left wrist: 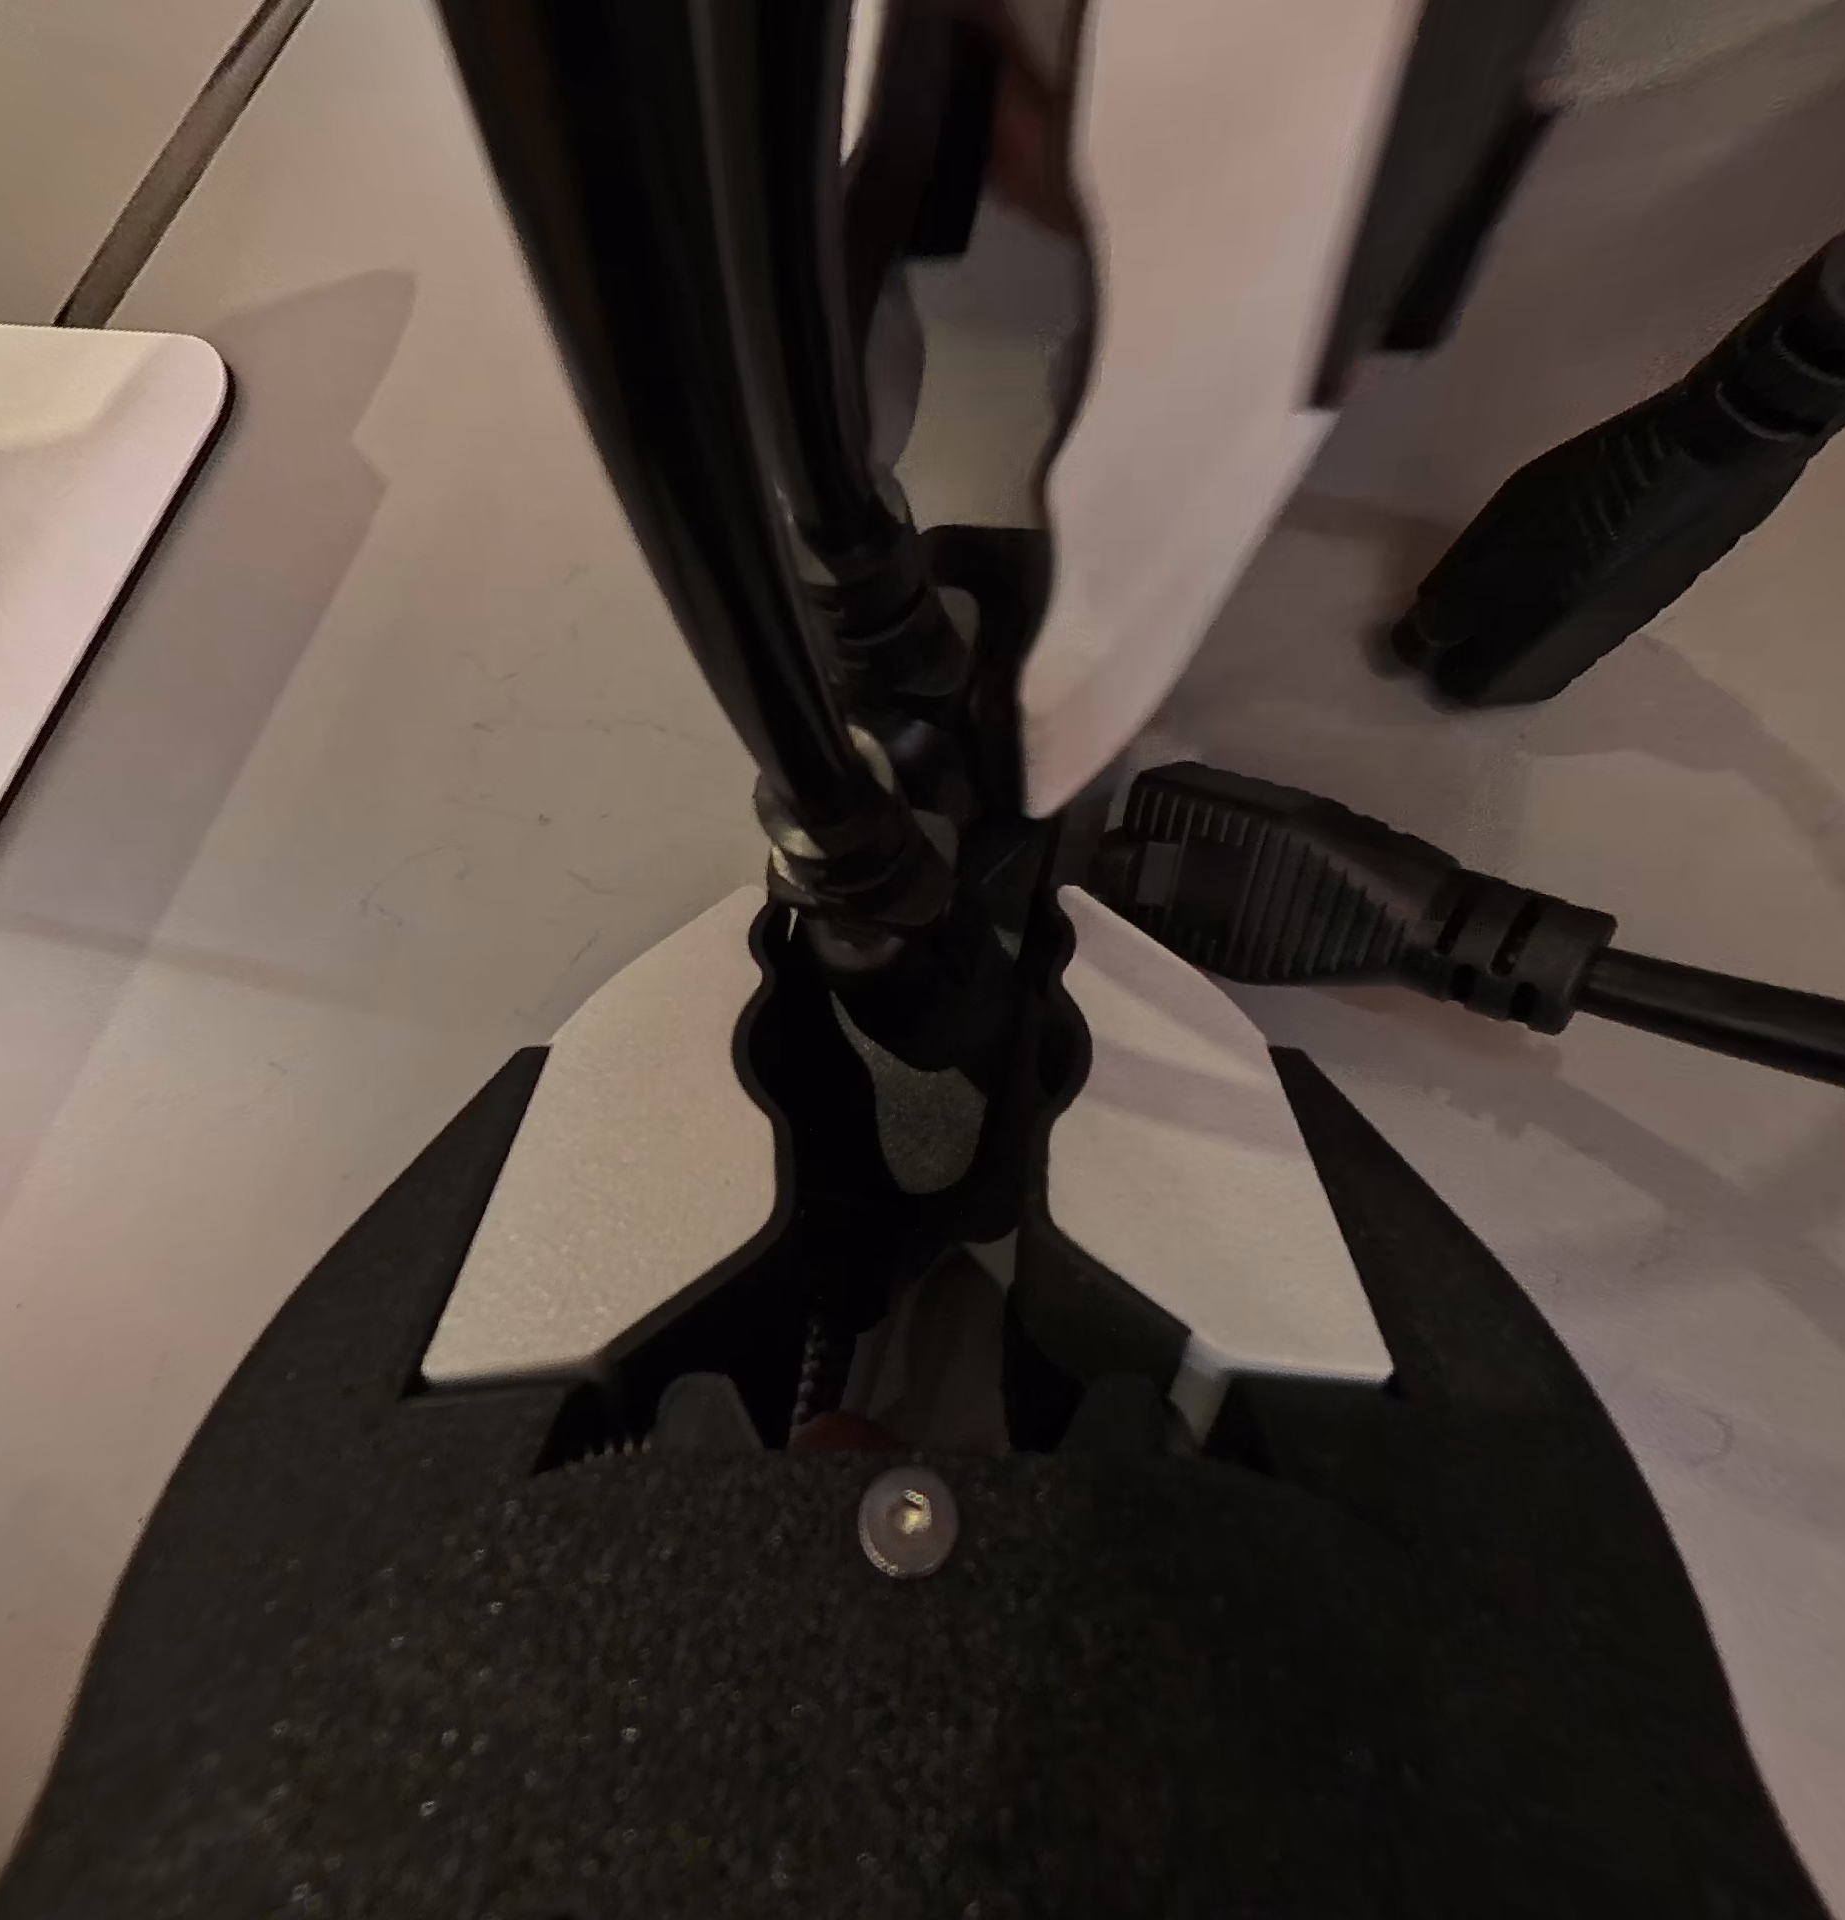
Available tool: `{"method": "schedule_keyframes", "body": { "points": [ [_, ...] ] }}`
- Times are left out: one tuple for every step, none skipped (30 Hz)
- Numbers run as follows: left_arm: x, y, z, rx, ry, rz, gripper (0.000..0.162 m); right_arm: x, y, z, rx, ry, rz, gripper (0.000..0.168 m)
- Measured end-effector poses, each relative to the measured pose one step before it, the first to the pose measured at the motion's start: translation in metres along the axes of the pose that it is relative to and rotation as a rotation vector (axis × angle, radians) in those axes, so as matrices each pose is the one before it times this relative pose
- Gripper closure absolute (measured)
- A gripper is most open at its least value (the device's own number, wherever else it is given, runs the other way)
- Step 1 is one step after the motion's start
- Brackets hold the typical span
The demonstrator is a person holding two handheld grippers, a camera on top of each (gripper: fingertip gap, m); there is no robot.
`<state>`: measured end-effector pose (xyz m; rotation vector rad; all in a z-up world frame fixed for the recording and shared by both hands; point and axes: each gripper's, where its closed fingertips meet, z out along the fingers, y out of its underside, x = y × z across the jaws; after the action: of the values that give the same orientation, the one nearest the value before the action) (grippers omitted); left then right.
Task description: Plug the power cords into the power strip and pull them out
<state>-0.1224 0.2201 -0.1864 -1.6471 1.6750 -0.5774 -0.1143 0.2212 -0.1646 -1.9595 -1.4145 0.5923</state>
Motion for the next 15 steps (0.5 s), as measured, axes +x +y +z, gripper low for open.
{"method": "schedule_keyframes", "body": {
  "points": [
    [0.00004, 0.00000, 0.00004, 0.0002, 0.0019, 0.0001, 0.116, -0.00413, -0.00485, -0.00197, -0.0203, 0.0115, -0.0327, 0.134],
    [0.00015, 0.00013, 0.00000, 0.0001, 0.0010, -0.0001, 0.116, 0.00145, 0.00007, -0.00132, -0.0471, 0.0403, -0.0372, 0.134],
    [-0.00017, 0.00000, 0.00002, 0.0001, -0.0007, -0.0004, 0.116, 0.00213, 0.00227, -0.00188, -0.0551, 0.0348, -0.0437, 0.136],
    [-0.00042, -0.00005, 0.00000, 0.0001, -0.0013, -0.0022, 0.116, 0.00071, 0.00021, -0.00274, -0.0350, 0.0137, -0.0339, 0.136],
    [-0.00049, 0.00012, 0.00004, 0.0001, -0.0007, -0.0041, 0.117, 0.00056, -0.00158, -0.00354, -0.0209, -0.0006, -0.0172, 0.137],
    [-0.00018, -0.00002, 0.00005, 0.0000, 0.0019, -0.0039, 0.117, 0.00017, -0.00312, -0.00428, -0.0101, -0.0141, -0.0028, 0.139],
    [0.00001, -0.00007, -0.00003, 0.0001, 0.0011, -0.0012, 0.117, -0.00068, -0.00491, -0.00452, 0.0047, -0.0296, 0.0134, 0.139],
    [0.00001, 0.00004, 0.00004, 0.0001, -0.0009, 0.0013, 0.117, -0.00023, -0.00394, -0.00375, -0.0002, -0.0345, 0.0191, 0.141],
    [0.00001, -0.00004, -0.00002, 0.0002, -0.0008, 0.0012, 0.117, 0.00033, -0.00159, -0.00200, -0.0157, -0.0333, 0.0145, 0.142],
    [0.00001, -0.00003, -0.00001, 0.0001, -0.0003, 0.0006, 0.117, 0.00213, 0.00030, -0.00030, -0.0311, -0.0202, 0.0092, 0.142],
    [-0.00002, -0.00001, 0.00000, 0.0000, -0.0001, 0.0001, 0.117, 0.00174, 0.00040, 0.00105, -0.0289, -0.0198, -0.0009, 0.143],
    [0.00004, -0.00003, 0.00001, 0.0002, 0.0002, -0.0003, 0.117, 0.00120, 0.00017, 0.00130, -0.0274, -0.0241, 0.0006, 0.140],
    [-0.00003, -0.00002, 0.00003, 0.0002, 0.0002, -0.0006, 0.117, -0.00141, -0.00008, 0.00061, -0.0271, -0.0475, 0.0091, 0.143],
    [0.00003, 0.00000, 0.00000, 0.0000, 0.0001, -0.0002, 0.117, -0.00189, 0.00018, 0.00105, -0.0311, -0.0474, 0.0102, 0.146],
    [-0.00009, -0.00008, 0.00006, 0.0000, -0.0012, 0.0006, 0.117, -0.00002, 0.00015, 0.00129, -0.0332, -0.0272, 0.0031, 0.146]
  ]
}}
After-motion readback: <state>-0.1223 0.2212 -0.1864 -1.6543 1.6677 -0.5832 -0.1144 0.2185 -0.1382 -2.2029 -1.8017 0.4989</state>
